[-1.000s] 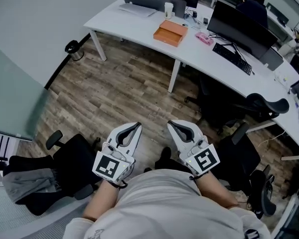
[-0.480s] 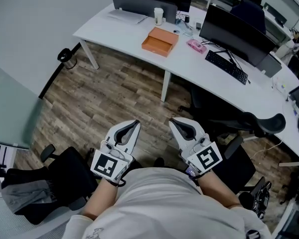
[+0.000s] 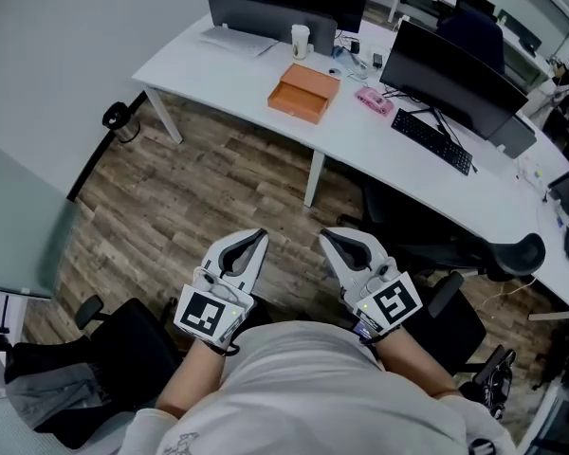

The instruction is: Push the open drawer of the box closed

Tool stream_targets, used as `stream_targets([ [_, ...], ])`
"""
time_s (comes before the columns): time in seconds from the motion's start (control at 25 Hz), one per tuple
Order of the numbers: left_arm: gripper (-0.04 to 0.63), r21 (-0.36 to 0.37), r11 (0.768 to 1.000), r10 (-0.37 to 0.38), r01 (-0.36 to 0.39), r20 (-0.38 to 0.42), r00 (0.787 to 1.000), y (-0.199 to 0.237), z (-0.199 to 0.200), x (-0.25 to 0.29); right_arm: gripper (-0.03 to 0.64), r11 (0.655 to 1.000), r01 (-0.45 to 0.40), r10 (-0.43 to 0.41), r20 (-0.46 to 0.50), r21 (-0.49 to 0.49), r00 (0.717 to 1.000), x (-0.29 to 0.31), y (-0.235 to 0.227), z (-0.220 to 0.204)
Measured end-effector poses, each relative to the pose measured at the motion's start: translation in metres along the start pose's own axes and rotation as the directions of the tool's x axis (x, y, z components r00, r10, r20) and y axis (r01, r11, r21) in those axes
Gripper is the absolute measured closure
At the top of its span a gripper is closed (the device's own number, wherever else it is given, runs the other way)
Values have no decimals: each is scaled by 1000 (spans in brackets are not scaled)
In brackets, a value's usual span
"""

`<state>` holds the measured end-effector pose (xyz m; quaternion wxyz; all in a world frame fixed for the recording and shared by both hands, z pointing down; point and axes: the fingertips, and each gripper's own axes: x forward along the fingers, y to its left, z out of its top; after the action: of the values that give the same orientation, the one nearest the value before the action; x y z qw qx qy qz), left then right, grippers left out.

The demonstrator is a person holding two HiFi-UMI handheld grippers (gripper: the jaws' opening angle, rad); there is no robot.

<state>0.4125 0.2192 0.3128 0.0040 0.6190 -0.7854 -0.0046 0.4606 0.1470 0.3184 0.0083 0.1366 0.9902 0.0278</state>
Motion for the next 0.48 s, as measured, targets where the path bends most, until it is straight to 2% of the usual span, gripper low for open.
stream_targets([
  [0.28,595,-20,999,-39,39,-2,999,60,-1,14,615,999,40,-40,-22,26,999,57,-14,-11],
  [0.48,595,-28,997,-75,75,2,997,124,1,19,615,997,66,-65,-30,26,997,122,-19,-10],
])
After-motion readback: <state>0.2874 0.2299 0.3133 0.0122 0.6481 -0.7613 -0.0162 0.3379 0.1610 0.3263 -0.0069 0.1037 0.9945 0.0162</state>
